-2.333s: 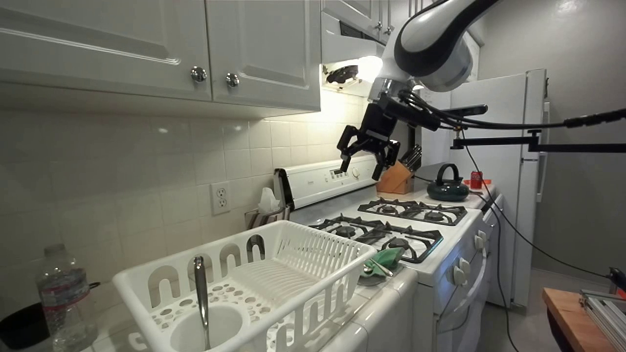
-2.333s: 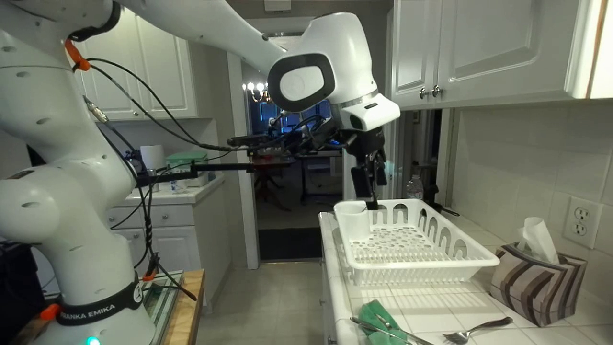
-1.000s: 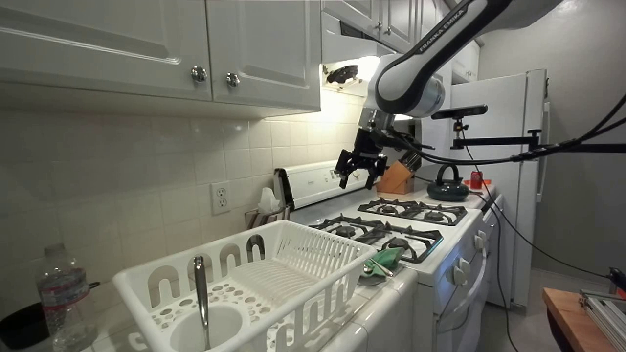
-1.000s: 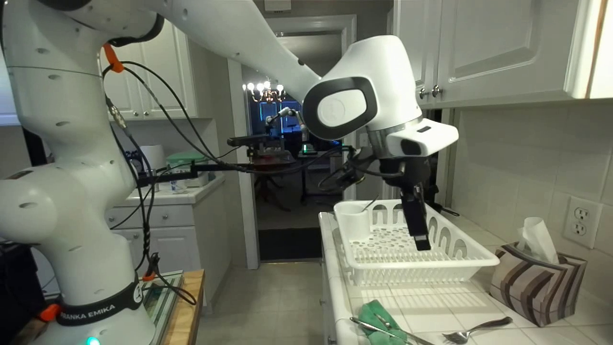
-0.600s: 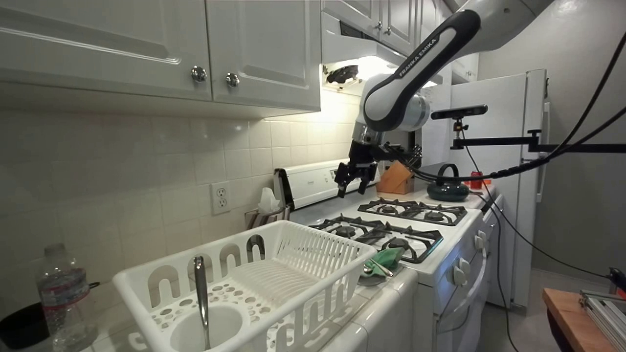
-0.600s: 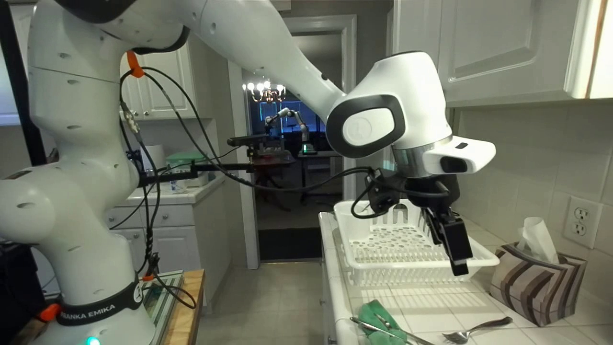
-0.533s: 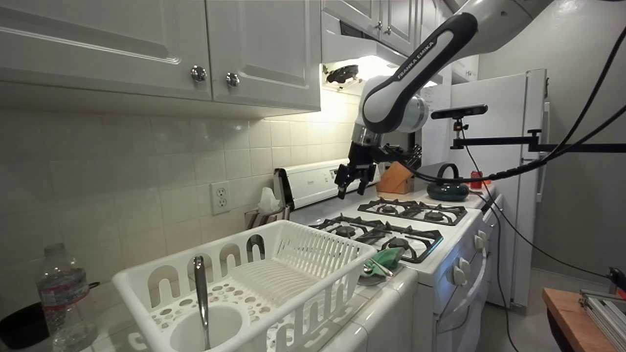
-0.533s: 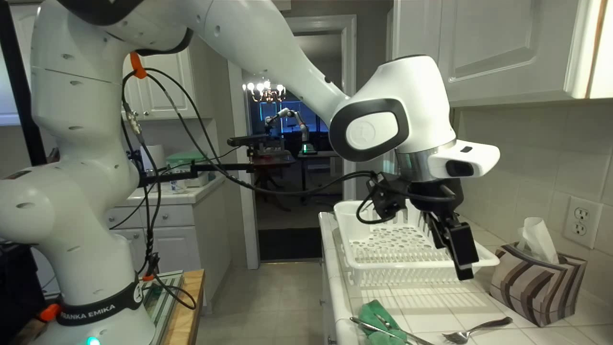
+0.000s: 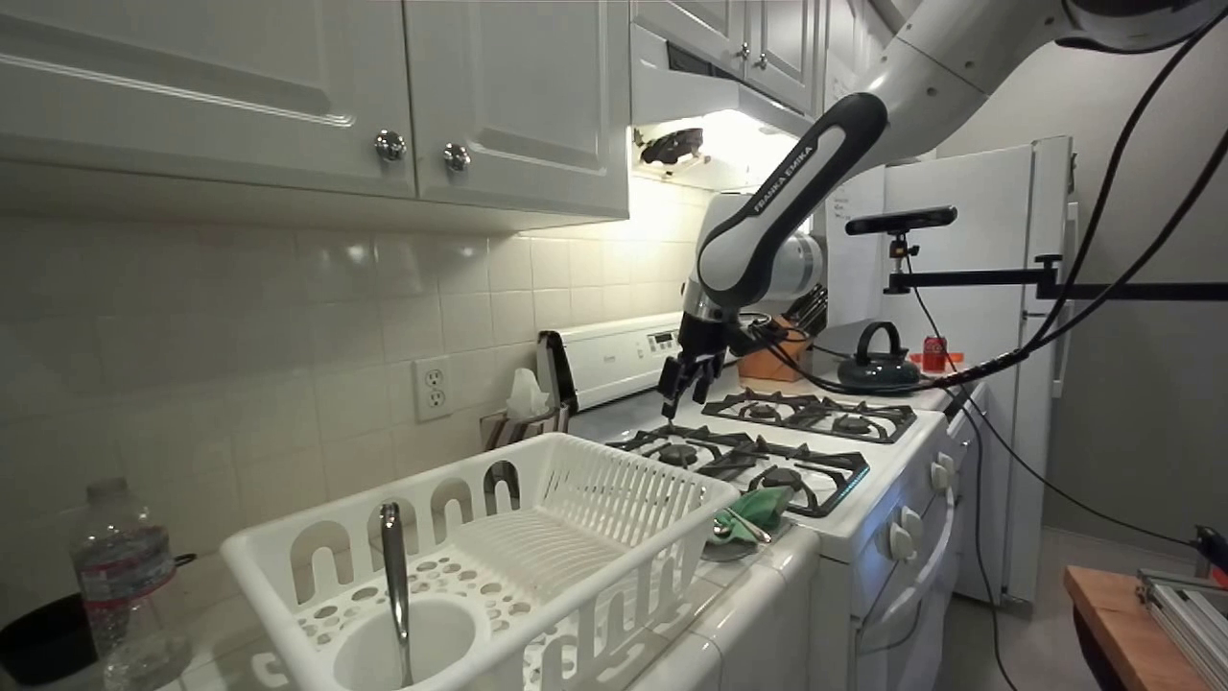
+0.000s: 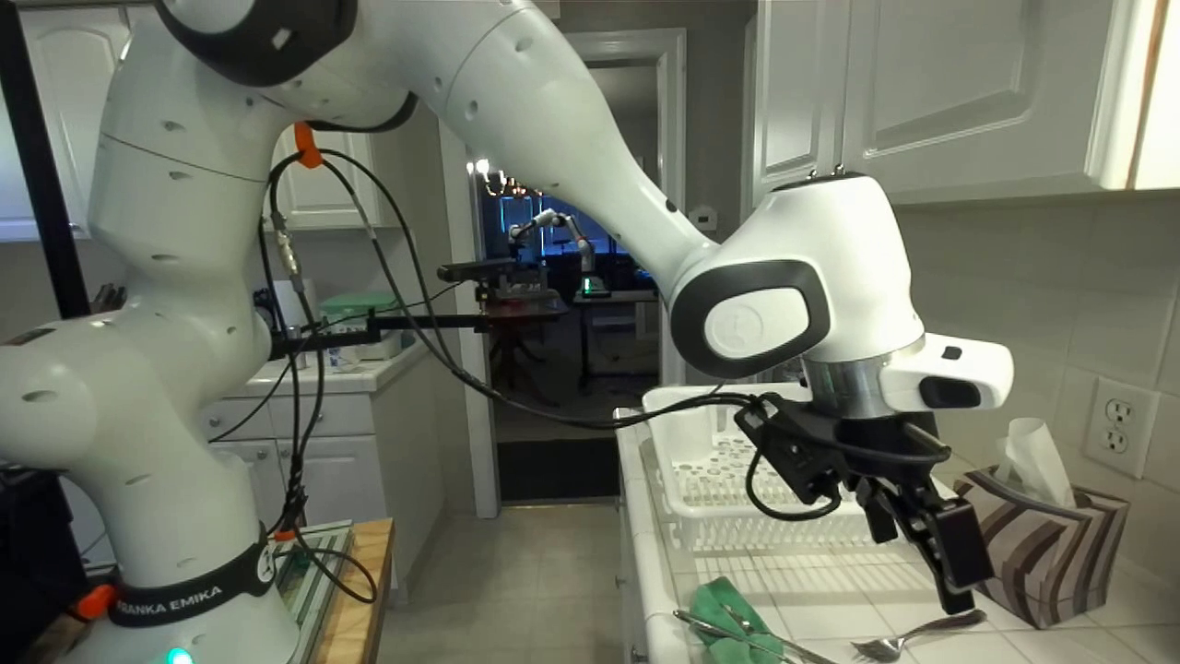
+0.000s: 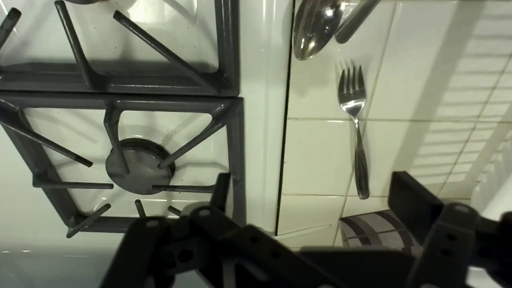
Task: Place one silver fork on the dishrack.
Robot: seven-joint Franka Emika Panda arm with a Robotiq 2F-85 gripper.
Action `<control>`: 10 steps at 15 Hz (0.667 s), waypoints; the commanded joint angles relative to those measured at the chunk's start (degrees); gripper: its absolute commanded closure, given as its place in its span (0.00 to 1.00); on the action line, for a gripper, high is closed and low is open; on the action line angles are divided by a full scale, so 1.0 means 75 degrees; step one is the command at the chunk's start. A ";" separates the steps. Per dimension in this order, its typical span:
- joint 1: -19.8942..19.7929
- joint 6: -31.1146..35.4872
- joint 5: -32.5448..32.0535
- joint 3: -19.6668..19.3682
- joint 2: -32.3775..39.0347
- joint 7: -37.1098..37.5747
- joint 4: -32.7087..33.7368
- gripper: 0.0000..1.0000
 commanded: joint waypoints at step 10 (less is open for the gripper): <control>-0.0882 -0.0238 0.0486 0.1140 0.0074 -0.2305 0.0010 0.00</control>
